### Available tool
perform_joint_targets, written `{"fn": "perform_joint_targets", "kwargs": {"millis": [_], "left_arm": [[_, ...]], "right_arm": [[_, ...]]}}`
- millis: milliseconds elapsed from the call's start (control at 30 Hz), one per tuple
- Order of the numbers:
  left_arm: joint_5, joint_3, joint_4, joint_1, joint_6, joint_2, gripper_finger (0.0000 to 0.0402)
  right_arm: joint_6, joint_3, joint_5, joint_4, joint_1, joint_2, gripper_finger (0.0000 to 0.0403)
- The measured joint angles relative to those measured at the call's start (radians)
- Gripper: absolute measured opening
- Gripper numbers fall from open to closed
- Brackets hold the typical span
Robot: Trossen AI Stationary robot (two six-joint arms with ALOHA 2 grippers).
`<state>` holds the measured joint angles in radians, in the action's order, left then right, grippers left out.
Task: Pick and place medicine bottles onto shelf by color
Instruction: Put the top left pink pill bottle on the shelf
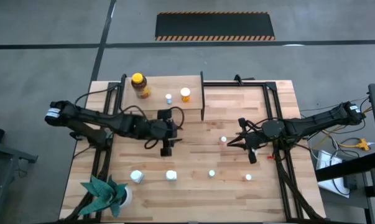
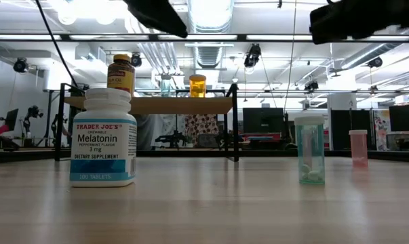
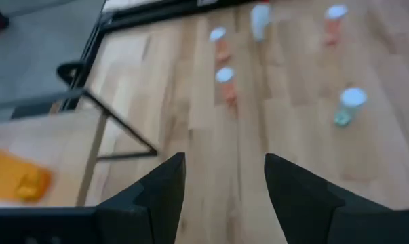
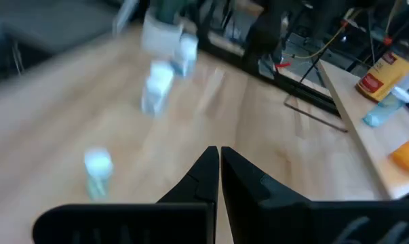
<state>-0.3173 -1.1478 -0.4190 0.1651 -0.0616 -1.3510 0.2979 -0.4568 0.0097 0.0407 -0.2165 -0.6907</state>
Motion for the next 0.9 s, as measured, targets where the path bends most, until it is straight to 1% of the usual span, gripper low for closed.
{"fn": "perform_joint_targets", "kwargs": {"millis": [100,167,233,267,367,433,533,633,700,800,833,900], "left_arm": [[-0.013,0.019,0.072,0.020,-0.025,0.004,0.0185],[-0.017,0.035,0.117,0.023,-0.058,0.007,0.0185],[-0.025,0.054,0.165,0.022,-0.100,0.015,0.0185],[-0.033,0.061,0.181,0.022,-0.117,0.020,0.0185],[-0.072,0.072,0.206,0.017,-0.148,0.041,0.0185],[-0.108,0.076,0.219,0.018,-0.161,0.054,0.0185],[-0.119,0.098,0.257,0.018,-0.166,0.077,0.0185],[-0.119,0.143,0.320,0.018,-0.197,0.104,0.0185],[-0.119,0.171,0.358,0.018,-0.209,0.121,0.0185],[-0.140,0.230,0.467,0.018,-0.239,0.154,0.0185],[-0.149,0.248,0.501,0.018,-0.252,0.165,0.0185],[-0.177,0.285,0.568,0.018,-0.277,0.193,0.0185]], "right_arm": [[-0.072,-0.001,-0.043,0.092,-0.001,-0.006,0.0009],[-0.065,-0.008,-0.038,0.125,-0.002,-0.005,0.0009],[-0.011,-0.015,-0.028,0.158,0.001,-0.005,0.0009],[-0.014,-0.015,-0.018,0.159,0.001,-0.005,0.0009],[-0.117,-0.014,-0.009,0.145,0.001,-0.011,0.0009],[-0.112,-0.014,-0.009,0.152,0.001,-0.027,0.0010],[-0.127,-0.014,-0.009,0.169,-0.002,-0.069,0.0022],[-0.157,-0.017,0.003,0.197,0.000,-0.120,0.0056],[-0.158,-0.038,0.047,0.202,0.000,-0.156,0.0089],[-0.153,-0.094,0.109,0.197,0.000,-0.216,0.0149],[-0.157,-0.118,0.125,0.181,0.000,-0.232,0.0168],[-0.207,-0.183,0.133,0.072,0.001,-0.261,0.0204]]}}
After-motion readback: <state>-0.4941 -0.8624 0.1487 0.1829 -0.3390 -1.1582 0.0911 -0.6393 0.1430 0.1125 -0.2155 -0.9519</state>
